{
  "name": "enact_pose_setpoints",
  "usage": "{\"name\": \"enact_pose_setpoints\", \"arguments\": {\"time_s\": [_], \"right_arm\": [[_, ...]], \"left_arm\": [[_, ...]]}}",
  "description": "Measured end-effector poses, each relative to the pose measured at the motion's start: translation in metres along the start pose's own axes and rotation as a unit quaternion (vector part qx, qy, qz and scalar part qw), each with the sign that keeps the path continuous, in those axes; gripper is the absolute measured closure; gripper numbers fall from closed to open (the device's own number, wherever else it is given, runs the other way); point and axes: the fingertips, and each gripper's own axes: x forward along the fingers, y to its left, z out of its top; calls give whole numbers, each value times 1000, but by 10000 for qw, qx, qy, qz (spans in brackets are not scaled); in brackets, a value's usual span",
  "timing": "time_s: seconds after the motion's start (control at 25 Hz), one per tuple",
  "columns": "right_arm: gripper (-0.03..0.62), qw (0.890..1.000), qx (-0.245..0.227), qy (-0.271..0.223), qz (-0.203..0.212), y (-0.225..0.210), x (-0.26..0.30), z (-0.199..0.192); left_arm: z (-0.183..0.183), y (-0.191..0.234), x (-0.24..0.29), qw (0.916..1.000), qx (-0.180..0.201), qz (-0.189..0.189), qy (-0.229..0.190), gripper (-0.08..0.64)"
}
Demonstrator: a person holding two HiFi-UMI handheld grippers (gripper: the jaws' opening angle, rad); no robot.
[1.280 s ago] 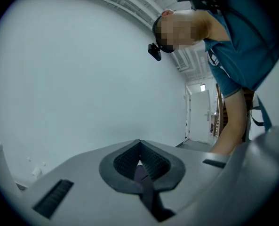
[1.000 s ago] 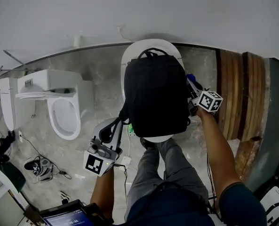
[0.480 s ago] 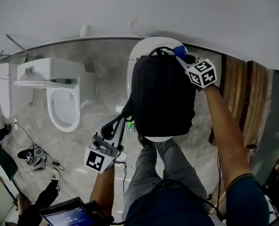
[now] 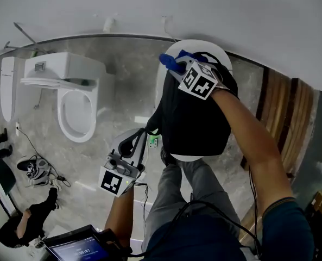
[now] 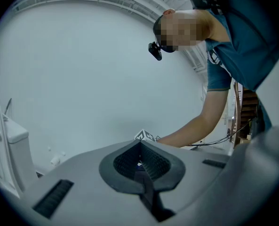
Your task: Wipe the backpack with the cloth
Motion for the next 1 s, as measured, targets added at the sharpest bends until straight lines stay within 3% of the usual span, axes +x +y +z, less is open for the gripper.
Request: {"name": "enact_pose_setpoints", "arguments": {"time_s": [0.08, 0.12, 0.24, 0.32, 0.52, 0.68, 0.76, 1.0], "right_arm": [[565, 9961, -645, 406, 440, 25, 10, 13], [565, 9888, -1114, 751, 654, 40, 18, 12], [565, 9486, -2502, 1663, 999, 70, 35, 6], [565, 9192, -3117, 2006, 1327, 93, 41, 3], [565, 8514, -3998, 2528, 2266, 176, 55, -16], [565, 8150, -4060, 2882, 2964, 253, 53, -44], [565, 8136, -3932, 2970, 3086, 286, 53, -56], [565, 8577, -3092, 2852, 2956, 356, 56, -58]], "left_arm": [[0, 4, -6, 10000, -27, 74, -35, 557], [0, 6, -9, 9999, -45, 112, -54, 557], [-1, 9, -18, 9997, -100, 201, -113, 557], [-3, 10, -24, 9996, -120, 237, -127, 557], [-8, 18, -41, 9993, -177, 309, -111, 557], [-9, 25, -52, 9990, -205, 362, -131, 557], [-9, 27, -57, 9989, -213, 380, -146, 557], [-13, 38, -74, 9983, -214, 527, -158, 557]]}}
